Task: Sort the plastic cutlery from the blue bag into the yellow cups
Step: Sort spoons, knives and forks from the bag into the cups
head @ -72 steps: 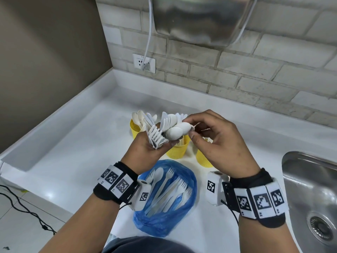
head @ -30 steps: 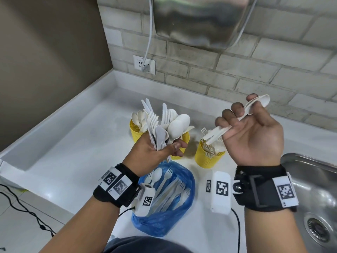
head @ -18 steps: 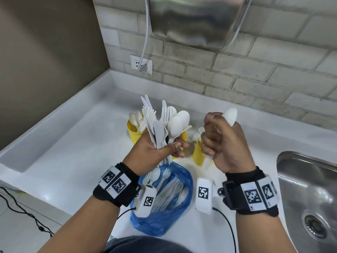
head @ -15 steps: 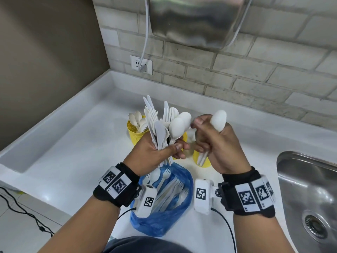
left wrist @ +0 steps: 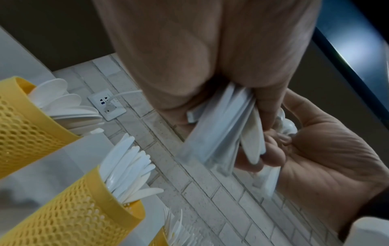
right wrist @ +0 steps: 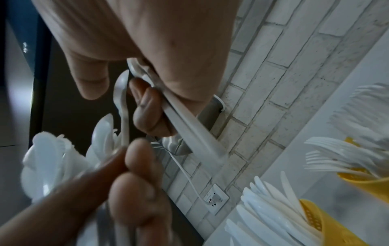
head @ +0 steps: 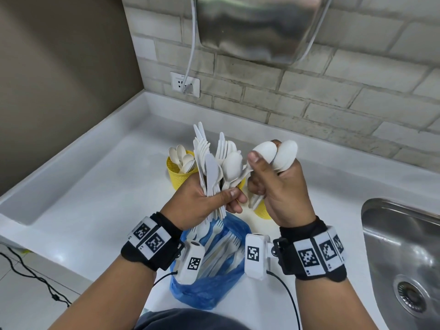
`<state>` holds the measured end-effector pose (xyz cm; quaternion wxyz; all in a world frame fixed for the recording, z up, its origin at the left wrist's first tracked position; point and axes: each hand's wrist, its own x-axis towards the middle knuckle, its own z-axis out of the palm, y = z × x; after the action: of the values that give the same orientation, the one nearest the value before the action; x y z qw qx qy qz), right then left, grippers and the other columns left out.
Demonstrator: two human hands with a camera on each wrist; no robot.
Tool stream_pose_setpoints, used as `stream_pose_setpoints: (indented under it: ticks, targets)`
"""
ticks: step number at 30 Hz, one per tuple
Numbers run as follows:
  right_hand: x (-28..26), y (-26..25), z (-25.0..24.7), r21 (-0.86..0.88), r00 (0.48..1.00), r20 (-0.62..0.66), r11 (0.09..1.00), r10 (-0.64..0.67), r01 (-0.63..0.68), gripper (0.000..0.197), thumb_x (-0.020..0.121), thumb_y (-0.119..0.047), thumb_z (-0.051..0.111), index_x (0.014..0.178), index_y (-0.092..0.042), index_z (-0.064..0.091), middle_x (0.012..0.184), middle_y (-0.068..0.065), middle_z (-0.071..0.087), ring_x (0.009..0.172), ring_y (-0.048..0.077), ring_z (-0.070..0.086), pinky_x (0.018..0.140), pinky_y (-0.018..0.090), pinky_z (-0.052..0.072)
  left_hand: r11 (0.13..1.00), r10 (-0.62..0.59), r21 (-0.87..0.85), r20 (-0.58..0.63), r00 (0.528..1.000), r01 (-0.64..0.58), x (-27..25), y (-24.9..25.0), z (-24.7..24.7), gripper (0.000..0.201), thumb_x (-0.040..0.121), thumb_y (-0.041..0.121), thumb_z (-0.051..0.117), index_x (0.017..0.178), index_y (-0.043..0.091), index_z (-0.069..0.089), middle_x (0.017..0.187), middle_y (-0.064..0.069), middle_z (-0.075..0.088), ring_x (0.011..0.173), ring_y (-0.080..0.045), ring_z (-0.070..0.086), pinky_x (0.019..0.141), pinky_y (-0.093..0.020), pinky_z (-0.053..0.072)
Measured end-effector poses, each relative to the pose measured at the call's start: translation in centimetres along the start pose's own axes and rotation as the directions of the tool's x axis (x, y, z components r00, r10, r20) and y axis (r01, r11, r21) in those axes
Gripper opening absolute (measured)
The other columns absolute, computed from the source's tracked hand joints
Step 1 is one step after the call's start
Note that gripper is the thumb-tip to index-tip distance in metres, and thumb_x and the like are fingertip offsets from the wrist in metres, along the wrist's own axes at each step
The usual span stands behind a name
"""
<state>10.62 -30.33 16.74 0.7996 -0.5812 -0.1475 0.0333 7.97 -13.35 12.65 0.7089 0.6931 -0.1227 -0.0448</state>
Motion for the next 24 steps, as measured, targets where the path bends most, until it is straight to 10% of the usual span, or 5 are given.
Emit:
stream_pose_setpoints:
  ticks: [11,17,24]
  targets:
    - [-0.3,0.5,1.3,-0.067,0.998,-0.049,0.997,0.036,-0.039,0.034,0.094,-0.053,0.056,0.093,-0.02,0.064,0.07,0.013,0.061,0.037,0.02,0.042,0.041,0.028,0.042,1.0,0.015,-0.019,0.088,0.996,-0.013,0.2,0.5,0.2,0.017,0.1,0.002,0.056,0.113,0.0,0.067,0.092,-0.016,0.073,0.076,-0.036,0.07,0.077,-0.047,0.061]
    - [0.4,0.1,0.4,-0.098,0.945,-0.32,0.994,-0.07,0.041,0.04,0.1,-0.048,0.054,0.075,-0.018,0.061,0.061,0.0,0.055,0.051,0.02,0.052,0.057,0.035,0.044,0.999,-0.021,-0.026,0.036,0.999,0.022,-0.1,0.5,0.0,0.018,0.1,0.002,0.056,0.115,-0.007,0.061,0.093,-0.02,0.074,0.073,-0.033,0.07,0.075,-0.043,0.061]
    - [1.3,-1.9,-2.1,0.364,0.927,-0.372,0.926,0.041,0.105,0.041,0.107,-0.044,0.046,0.074,-0.02,0.045,0.06,0.0,0.029,0.046,0.015,0.031,0.05,0.026,0.038,1.0,-0.024,-0.003,0.046,0.999,0.024,-0.3,0.7,0.0,0.007,0.101,0.003,0.057,0.106,0.003,0.061,0.089,-0.016,0.074,0.071,-0.033,0.069,0.074,-0.045,0.06]
